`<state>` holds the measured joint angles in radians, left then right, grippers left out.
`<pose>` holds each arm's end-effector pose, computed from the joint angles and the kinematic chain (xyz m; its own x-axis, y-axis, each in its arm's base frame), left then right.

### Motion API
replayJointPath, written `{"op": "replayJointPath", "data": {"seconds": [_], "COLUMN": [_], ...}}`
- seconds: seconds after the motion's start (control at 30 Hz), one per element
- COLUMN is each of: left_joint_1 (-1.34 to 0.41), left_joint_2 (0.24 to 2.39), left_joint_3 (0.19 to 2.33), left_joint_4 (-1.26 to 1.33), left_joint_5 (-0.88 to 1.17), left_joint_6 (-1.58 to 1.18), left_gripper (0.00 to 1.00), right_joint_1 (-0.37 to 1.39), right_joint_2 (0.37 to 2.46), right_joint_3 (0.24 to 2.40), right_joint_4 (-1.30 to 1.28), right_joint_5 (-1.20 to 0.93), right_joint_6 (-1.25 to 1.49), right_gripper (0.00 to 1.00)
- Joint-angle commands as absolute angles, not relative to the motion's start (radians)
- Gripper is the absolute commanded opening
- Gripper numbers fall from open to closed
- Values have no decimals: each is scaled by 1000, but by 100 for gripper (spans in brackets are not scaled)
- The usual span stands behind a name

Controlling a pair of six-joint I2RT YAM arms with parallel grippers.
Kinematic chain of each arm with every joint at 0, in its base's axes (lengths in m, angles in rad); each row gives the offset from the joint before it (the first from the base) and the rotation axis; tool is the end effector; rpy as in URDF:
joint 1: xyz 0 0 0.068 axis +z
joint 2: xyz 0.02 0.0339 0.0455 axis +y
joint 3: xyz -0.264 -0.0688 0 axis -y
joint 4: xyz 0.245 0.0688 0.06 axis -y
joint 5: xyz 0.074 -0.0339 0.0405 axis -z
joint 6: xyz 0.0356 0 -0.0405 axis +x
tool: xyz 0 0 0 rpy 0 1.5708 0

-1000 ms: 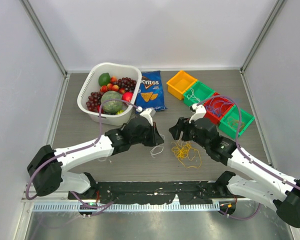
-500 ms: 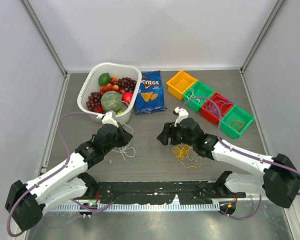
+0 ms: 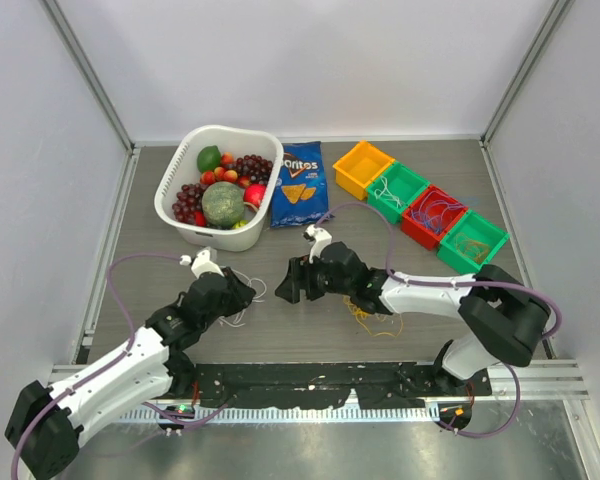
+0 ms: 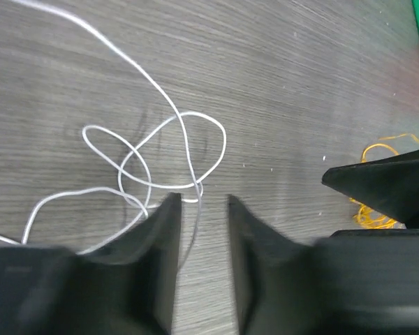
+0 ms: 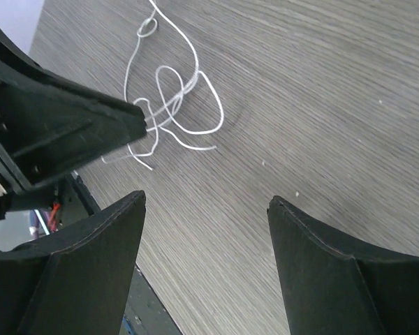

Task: Untangle the cables

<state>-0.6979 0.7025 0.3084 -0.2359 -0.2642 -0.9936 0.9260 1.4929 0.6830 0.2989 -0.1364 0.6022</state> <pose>0.1250 -0.0927 0.1816 -0.6307 -0.5268 -0.5698 -0.1280 0.7948 -0.5932 0.1807 0.2484 0.1872 -0.7311 -0.0385 -0.6811 -0.5448 0.6340 0.5489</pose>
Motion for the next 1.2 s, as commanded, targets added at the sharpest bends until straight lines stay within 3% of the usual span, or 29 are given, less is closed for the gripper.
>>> {"op": "replayJointPath", "data": {"seconds": [0.0,0.23,0.3,0.37,0.6,1.0,1.17], "left_joint_1": [-693,-693,-695,-693,-693,-693,-693], "left_joint_2": [712,603,562,519,378,345,334], "left_joint_3": [356,466,498,532,607,632,634], "left_joint_4": [-242,-429,-504,-563,-592,-574,-560], "left_joint_5": [-261,-264,-288,-319,-406,-430,-431], "left_joint_6": [-1003,-1002,-1008,-1006,-910,-819,-795], "left_gripper": [48,78,92,96,96,96,96], "right_joint_1": [927,867,867,868,916,1058,1068], "right_joint_2": [1540,1513,1558,1615,1795,1999,2054], "right_joint_3": [736,713,770,798,798,920,1004], "right_joint_4": [448,479,436,461,708,605,444], "right_joint_5": [-163,-186,-222,-247,-187,-3,86], "right_joint_6": [670,655,640,704,1127,1330,1364], "right_gripper": [76,77,78,79,81,79,67]}}
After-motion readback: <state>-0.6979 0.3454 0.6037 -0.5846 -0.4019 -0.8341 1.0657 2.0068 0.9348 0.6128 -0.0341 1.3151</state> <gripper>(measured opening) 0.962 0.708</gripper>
